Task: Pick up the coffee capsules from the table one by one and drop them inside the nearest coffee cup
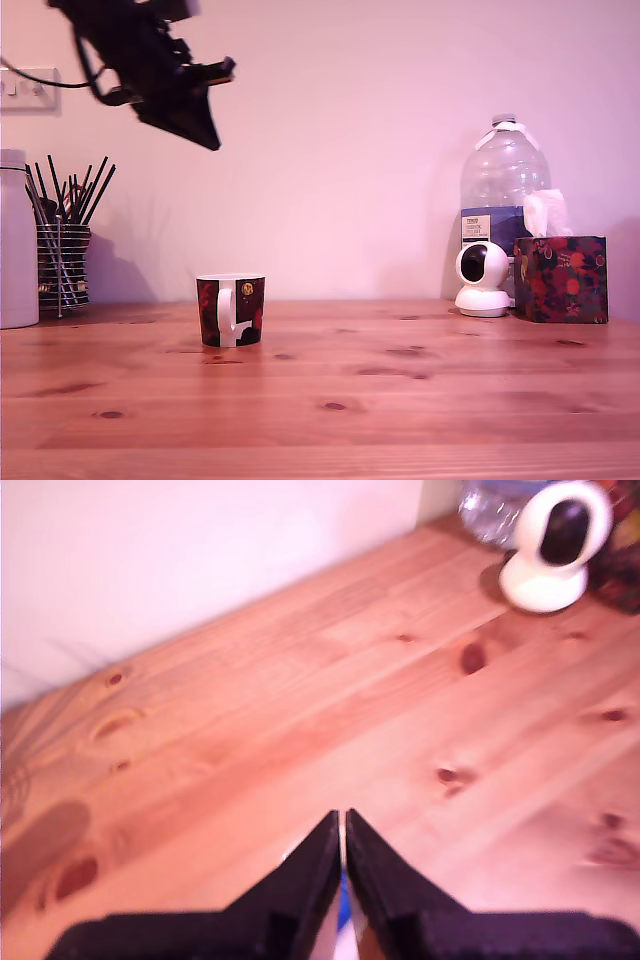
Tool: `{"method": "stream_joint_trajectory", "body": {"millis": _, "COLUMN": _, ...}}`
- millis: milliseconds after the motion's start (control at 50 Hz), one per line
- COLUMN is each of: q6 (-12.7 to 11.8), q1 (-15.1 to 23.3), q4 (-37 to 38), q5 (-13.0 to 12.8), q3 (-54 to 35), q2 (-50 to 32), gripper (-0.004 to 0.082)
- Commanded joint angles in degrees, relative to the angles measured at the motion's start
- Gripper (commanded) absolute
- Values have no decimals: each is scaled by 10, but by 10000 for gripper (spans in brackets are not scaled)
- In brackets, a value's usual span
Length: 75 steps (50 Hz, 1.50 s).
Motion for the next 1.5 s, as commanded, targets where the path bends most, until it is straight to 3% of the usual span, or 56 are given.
{"method": "stream_joint_trajectory", "body": {"millis": 0, "q6": -14, "q1": 8, "q4": 17, "q5": 0, "q3": -53, "q2": -24, "gripper": -24}}
{"method": "stream_joint_trajectory", "body": {"millis": 240, "q6": -45, "q1": 22, "q4": 63, "q5": -12, "q3": -191, "q2": -140, "gripper": -24}}
{"method": "stream_joint_trajectory", "body": {"millis": 640, "q6": -75, "q1": 26, "q4": 88, "q5": -66, "q3": -375, "q2": -324, "gripper": -24}}
{"method": "stream_joint_trajectory", "body": {"millis": 880, "q6": -114, "q1": 57, "q4": 118, "q5": -62, "q3": -471, "q2": -434, "gripper": -24}}
{"method": "stream_joint_trajectory", "body": {"millis": 1020, "q6": -128, "q1": 71, "q4": 123, "q5": -33, "q3": -505, "q2": -490, "gripper": -24}}
{"method": "stream_joint_trajectory", "body": {"millis": 1140, "q6": -130, "q1": 72, "q4": 116, "q5": -19, "q3": -523, "q2": -532, "gripper": -24}}
{"method": "stream_joint_trajectory", "body": {"millis": 1480, "q6": -130, "q1": 72, "q4": 89, "q5": -14, "q3": -524, "q2": -617, "gripper": -24}}
